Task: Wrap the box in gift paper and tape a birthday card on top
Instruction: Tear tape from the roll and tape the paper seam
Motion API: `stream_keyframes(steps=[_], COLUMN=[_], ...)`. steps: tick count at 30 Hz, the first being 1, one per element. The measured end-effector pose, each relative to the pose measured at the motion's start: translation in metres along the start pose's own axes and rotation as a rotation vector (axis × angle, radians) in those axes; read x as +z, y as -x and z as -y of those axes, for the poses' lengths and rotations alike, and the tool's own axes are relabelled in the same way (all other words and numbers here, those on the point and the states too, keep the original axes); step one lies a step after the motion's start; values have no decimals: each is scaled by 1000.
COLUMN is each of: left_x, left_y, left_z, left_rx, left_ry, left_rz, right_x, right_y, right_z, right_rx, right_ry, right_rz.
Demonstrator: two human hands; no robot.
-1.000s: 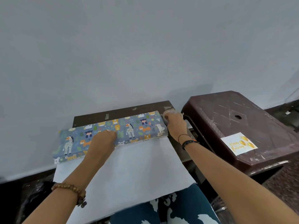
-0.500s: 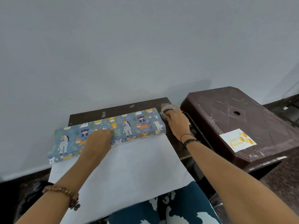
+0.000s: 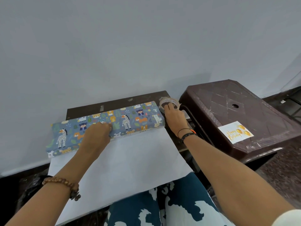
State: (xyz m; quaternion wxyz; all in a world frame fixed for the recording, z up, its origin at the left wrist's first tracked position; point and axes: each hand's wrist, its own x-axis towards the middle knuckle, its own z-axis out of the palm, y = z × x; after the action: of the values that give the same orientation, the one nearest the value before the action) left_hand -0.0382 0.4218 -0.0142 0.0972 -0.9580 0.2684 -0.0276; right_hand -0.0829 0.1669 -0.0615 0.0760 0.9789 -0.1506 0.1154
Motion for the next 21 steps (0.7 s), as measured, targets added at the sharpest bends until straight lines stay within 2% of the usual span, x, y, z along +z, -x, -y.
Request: stream_keyframes(steps=[3,9,15,19,21], left_x=[0,3,2,2,3], left_y=[2,2,7,9,8], left_z=[-2,-1,0,0,0], left_rx=[-2,12,-2,-9,-4], left_ry=[20,-4,22,43,57], left_rz=[-7,-10,-13,-23,-32], right_x=[-4,-12,-28,-30,-25], right_y=[-2,-3,-8,-12,-18], right_z=[-4,-10,-10,-18,-25], right_rx=[-57,-144,-142,-157,-100], right_ry=[88,32,-61,-22,-70], right_rz=[60,128,222,270,255])
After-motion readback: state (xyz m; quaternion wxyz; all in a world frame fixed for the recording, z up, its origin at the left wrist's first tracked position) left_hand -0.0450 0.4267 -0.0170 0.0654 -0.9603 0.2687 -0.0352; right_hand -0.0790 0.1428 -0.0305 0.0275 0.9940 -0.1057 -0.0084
